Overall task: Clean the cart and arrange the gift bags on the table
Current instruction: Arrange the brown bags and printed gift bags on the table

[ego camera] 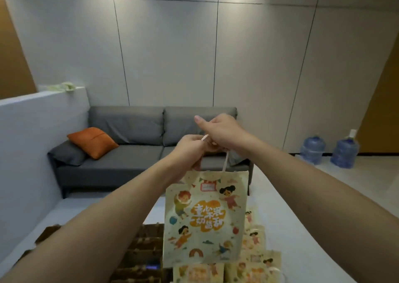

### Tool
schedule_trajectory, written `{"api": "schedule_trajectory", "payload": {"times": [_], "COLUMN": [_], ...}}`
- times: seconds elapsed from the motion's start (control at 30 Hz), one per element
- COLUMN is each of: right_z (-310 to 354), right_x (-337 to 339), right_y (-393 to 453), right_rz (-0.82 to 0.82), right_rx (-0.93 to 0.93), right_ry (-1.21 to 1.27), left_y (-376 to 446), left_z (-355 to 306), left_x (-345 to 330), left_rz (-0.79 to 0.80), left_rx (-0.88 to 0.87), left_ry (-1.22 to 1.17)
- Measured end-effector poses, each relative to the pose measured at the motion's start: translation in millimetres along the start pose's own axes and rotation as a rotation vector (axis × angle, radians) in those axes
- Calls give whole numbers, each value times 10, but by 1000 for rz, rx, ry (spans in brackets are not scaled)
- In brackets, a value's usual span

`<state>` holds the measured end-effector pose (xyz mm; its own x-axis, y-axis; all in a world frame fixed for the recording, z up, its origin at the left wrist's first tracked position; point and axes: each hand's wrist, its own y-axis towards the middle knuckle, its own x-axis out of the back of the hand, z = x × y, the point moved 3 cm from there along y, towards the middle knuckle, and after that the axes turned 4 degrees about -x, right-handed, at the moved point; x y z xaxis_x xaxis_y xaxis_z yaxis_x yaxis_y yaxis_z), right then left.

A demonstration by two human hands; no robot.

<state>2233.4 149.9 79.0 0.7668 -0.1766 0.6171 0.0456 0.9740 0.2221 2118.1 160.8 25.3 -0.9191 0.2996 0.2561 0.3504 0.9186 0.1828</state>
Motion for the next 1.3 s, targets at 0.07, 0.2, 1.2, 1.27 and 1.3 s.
{"api": "schedule_trajectory", "payload": {"times": [0.07, 0.2, 1.2, 1.27, 1.3], "right_z": [10, -108, -3265, -3466, -3560], "right_x": [15, 27, -3023, -3154, -3201], "right_y": [252, 710, 2379, 2402, 2410], "right_rz": [66, 152, 577, 613, 618], "right_rx": [48, 81, -398, -464, -496], "right_ry": [25, 206, -587, -604, -598], "left_y": [276, 717, 1841, 1864, 1878], "left_z": [19, 72, 2245, 2348, 2380], "left_x": [170, 375, 1840, 1886, 1910], "left_rz": [-138, -300, -377, -364, -361], "left_rx": [16, 65, 424, 442, 448], "left_ry": [150, 218, 285, 282, 278]}}
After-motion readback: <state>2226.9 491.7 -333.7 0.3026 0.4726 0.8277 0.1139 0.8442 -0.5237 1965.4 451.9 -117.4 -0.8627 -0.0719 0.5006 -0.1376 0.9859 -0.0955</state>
